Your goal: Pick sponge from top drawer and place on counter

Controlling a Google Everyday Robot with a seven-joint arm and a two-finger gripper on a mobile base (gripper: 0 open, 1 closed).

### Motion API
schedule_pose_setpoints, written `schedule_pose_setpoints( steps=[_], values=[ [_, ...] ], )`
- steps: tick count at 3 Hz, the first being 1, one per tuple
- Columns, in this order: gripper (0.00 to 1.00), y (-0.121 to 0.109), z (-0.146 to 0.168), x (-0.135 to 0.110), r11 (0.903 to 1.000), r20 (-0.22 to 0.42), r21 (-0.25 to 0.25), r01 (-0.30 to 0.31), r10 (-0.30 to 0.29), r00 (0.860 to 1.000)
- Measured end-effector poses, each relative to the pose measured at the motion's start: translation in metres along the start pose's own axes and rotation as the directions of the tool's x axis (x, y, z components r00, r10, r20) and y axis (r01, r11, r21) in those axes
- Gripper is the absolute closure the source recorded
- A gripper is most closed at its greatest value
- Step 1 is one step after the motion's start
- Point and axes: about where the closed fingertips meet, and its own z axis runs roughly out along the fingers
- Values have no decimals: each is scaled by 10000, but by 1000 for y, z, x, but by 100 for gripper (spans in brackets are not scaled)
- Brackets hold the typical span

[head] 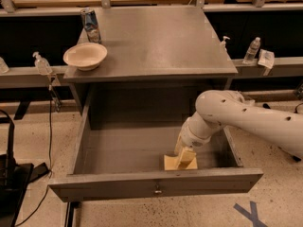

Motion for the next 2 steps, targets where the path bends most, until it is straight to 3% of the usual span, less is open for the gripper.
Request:
schedule_pose_setpoints(
  steps=[2],
  values=[
    [100,0,0,0,10000,1,0,0,0,10000]
  ],
)
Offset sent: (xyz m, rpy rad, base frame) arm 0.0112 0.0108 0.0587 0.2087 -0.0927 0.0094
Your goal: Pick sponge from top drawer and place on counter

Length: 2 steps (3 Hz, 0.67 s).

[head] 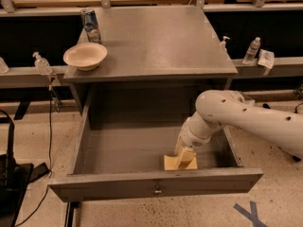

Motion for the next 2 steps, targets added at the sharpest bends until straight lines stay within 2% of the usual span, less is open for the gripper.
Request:
schedule_pose_setpoints(
  steps=[2],
  values=[
    [100,0,0,0,10000,2,0,0,0,10000]
  ],
)
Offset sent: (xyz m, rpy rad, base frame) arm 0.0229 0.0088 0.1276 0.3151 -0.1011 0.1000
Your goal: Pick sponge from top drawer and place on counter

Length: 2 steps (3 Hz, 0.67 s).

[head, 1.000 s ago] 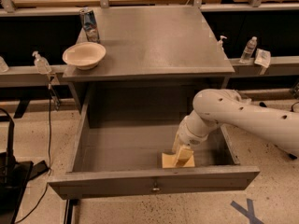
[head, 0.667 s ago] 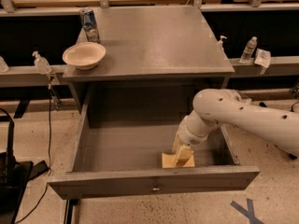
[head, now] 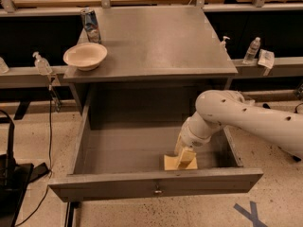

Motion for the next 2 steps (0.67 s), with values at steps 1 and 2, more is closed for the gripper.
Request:
schedule_pose_setpoints(
  steps=[1,2],
  values=[
    [100,0,0,0,10000,1,0,0,0,10000],
    [100,0,0,0,10000,3,1,1,-1,10000]
  ],
)
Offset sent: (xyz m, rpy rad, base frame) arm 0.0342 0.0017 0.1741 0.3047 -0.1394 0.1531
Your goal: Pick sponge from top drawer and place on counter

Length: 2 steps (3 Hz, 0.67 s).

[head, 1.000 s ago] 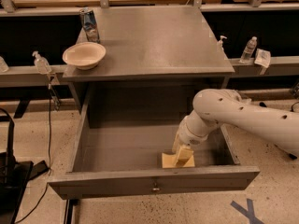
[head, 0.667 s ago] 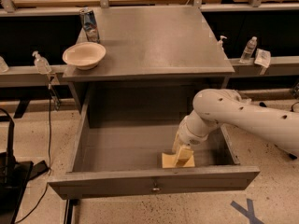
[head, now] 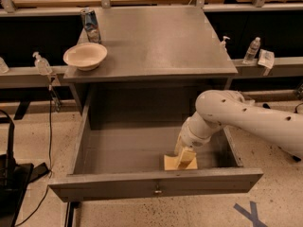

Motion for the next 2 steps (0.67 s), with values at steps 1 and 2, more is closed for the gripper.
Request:
schedule_pose_setpoints(
  steps=[1,2],
  values=[
    [100,0,0,0,10000,1,0,1,-1,10000],
    [100,0,0,0,10000,1,0,1,-1,10000]
  ],
)
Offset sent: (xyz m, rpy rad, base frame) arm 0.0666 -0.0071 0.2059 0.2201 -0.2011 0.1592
